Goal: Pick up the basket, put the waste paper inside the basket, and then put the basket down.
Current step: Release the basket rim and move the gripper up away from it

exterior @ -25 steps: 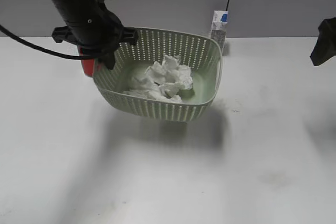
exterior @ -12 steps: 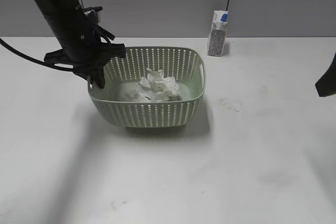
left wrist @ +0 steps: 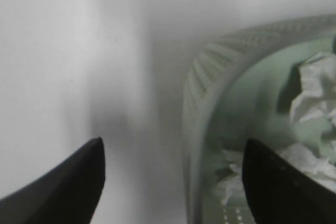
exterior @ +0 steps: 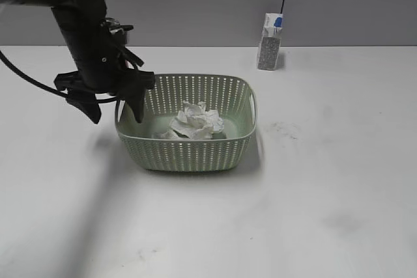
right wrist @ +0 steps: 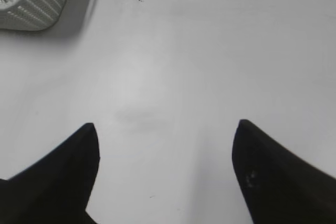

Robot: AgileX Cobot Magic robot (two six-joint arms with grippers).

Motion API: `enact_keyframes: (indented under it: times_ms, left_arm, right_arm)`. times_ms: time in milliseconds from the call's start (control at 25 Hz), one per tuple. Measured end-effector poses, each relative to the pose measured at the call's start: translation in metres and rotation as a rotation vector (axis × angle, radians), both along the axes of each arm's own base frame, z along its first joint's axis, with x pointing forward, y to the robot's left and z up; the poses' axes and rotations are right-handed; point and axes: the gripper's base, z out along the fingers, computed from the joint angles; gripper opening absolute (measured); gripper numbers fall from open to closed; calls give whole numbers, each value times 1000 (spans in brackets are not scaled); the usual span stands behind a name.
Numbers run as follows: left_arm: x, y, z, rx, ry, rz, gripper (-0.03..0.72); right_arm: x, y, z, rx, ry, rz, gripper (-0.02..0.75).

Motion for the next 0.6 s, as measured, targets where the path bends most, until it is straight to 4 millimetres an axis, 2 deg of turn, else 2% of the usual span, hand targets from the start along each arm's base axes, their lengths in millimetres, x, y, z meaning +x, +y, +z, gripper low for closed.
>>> enact_keyframes:
  times_ms: [160,320,600]
  left_arm:
    - [-5,13,3,103,56,-48,618]
    - [-5,38,17,230,56,-81,566]
    - [-8,76,80,210,-88,-40,526]
  right_arm:
    - [-37,-2,-6,-11,-18,16,593]
    - [-75,-8,-17,-70,-62,27,593]
    - [-126,-19,-37,-132,-226,-44,593]
